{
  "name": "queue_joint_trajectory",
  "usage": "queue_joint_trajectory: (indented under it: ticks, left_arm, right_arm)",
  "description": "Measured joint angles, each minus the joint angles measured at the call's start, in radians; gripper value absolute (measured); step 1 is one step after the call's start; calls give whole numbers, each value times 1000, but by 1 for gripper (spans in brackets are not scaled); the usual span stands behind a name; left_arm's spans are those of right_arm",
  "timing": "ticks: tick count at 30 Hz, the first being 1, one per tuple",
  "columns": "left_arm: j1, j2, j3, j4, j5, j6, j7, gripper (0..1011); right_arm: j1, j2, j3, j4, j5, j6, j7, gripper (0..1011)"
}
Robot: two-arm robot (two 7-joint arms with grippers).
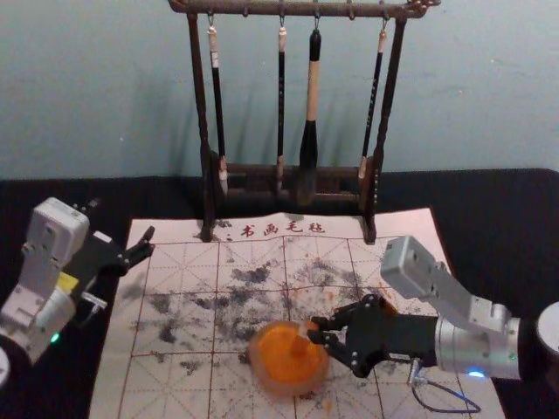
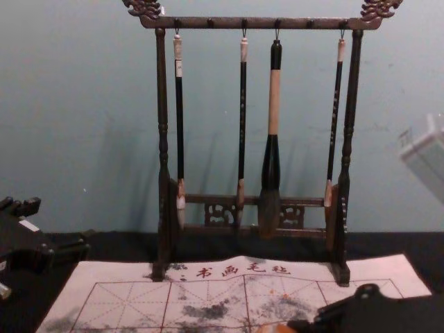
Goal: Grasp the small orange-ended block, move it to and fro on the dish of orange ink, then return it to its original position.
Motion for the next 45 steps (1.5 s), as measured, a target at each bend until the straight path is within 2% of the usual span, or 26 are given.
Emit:
queue_joint_trajectory:
  ticks: [11, 19, 26, 33, 45]
  left_arm:
    - [0, 0, 0, 0, 0, 0, 0, 1001]
    - [0, 0, 0, 0, 0, 0, 0, 1001]
    - [0, 0, 0, 0, 0, 0, 0, 1001]
    - [0, 0, 0, 0, 0, 0, 0, 1001]
    - [0, 0, 0, 0, 0, 0, 0, 1001]
  right_arm:
    - [-30, 45, 13, -65, 20, 19, 11, 81]
    - [-34, 57, -8, -84, 24, 25, 35, 81]
    - [-21, 53, -27, -85, 20, 27, 48, 81]
    - [4, 33, -48, -63, 6, 34, 49, 81]
    - [33, 12, -53, -27, -7, 51, 34, 80]
